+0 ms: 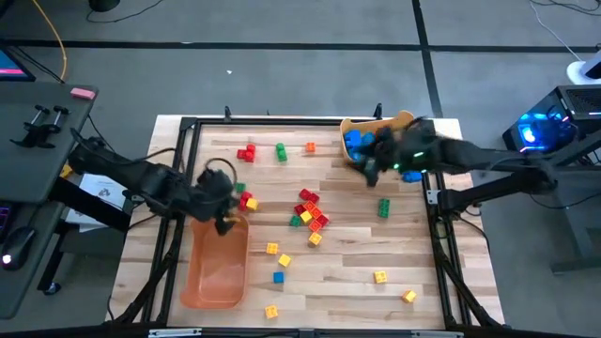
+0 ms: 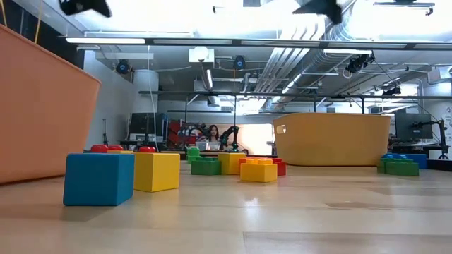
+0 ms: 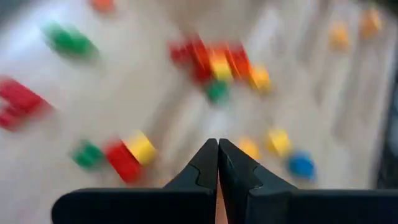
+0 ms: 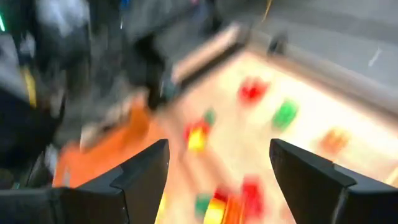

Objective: Sort blocks by size
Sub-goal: Put the green game piece into the orange bin

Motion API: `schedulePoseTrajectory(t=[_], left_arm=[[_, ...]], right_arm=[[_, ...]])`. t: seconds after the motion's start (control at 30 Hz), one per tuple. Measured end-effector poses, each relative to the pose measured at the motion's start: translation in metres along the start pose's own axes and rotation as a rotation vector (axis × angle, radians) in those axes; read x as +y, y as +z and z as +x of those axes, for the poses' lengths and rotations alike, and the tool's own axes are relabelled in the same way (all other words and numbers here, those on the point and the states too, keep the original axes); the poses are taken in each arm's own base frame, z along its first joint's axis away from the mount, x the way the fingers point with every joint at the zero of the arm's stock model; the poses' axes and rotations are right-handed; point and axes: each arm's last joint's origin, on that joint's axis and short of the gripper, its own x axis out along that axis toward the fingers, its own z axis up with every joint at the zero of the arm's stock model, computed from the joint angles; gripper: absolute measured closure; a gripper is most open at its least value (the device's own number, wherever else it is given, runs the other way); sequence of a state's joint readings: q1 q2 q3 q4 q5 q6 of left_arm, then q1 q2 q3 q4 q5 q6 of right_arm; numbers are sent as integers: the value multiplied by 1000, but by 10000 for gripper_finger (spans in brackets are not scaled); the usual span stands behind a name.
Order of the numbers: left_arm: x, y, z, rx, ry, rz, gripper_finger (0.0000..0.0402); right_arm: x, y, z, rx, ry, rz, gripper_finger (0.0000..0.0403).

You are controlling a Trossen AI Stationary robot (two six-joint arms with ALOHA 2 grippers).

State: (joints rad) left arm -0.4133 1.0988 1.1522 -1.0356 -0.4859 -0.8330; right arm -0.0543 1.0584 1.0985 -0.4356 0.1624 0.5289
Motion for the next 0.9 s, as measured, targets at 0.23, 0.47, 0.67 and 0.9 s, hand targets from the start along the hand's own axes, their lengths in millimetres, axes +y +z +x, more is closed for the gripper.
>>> schedulePoseTrajectory(t=[0.23, 0.47, 0.67, 0.9], left_arm=[[16, 8, -9, -305, 221, -127, 401], [19, 11, -7, -340, 263, -149, 401], [19, 11, -7, -335, 273, -101, 401], [20, 12, -7, -345, 284, -101, 401]], right_arm=[[21, -60, 65, 421, 36, -110, 128], [-5, -104, 50, 823, -425, -96, 128], [-48, -131, 15, 820, -669, 246, 128], [-91, -165, 3, 589, -758, 685, 128]])
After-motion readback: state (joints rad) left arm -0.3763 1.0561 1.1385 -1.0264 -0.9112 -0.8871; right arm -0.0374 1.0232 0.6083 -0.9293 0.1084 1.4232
